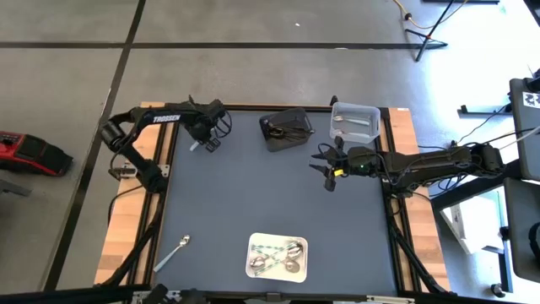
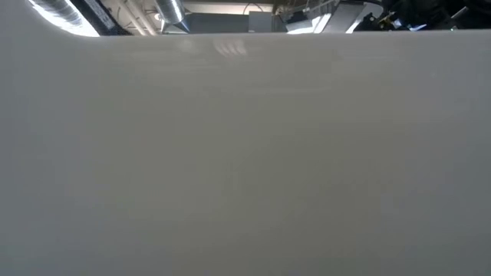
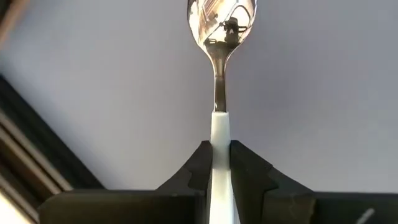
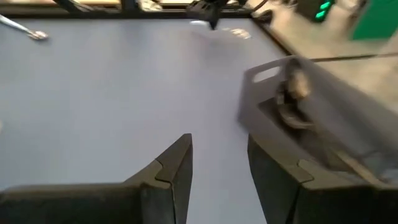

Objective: Sort silverware by color (type)
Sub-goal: Put the blue spoon into the transparent bin

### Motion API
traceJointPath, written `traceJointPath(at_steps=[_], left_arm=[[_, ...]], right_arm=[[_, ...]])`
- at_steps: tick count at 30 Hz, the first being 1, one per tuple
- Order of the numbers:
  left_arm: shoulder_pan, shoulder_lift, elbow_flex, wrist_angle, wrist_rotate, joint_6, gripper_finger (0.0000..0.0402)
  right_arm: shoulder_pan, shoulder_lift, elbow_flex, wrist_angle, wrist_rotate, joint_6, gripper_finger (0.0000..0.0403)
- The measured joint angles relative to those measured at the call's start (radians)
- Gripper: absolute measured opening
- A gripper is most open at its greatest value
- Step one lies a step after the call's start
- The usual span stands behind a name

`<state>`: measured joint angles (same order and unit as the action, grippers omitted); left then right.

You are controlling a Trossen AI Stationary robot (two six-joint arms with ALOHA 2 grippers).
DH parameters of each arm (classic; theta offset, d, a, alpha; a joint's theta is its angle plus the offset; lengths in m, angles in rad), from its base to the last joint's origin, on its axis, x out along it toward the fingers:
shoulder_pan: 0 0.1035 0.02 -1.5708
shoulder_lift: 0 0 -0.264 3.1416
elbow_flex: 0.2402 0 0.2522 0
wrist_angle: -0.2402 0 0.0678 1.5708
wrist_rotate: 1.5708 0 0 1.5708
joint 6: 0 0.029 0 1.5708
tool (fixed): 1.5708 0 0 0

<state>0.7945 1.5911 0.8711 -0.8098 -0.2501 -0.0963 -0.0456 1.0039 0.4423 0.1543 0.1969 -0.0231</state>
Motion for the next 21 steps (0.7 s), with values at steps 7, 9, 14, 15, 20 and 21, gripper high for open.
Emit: traceJointPath(at_steps=[7, 9, 14, 15, 20, 21], left_arm=[[-0.163, -0.186, 0.001, 0.002, -0.011, 0.0, 0.0035], [-0.224, -0.247, 0.001, 0.014, -0.018, -0.006, 0.0038], [-0.396, -0.366, 0.002, 0.086, -0.017, -0.029, 0.0038], [-0.434, -0.379, 0.002, 0.104, -0.018, -0.028, 0.0037], [-0.595, -0.398, 0.002, 0.206, -0.013, -0.022, 0.0038], [-0.619, -0.398, 0.002, 0.226, -0.014, -0.012, 0.0039]], right_arm=[[0.0, 0.0, 0.0, 0.02, -0.156, 0.123, 0.0142], [0.0, 0.0, 0.0, 0.028, -0.155, 0.139, 0.0142], [-0.001, 0.002, 0.0, 0.072, -0.154, 0.189, 0.0143], [0.0, 0.002, 0.0, 0.083, -0.154, 0.198, 0.0145], [0.0, 0.019, 0.0, 0.123, -0.156, 0.196, 0.0187], [0.0, 0.031, 0.0, 0.133, -0.159, 0.195, 0.02]])
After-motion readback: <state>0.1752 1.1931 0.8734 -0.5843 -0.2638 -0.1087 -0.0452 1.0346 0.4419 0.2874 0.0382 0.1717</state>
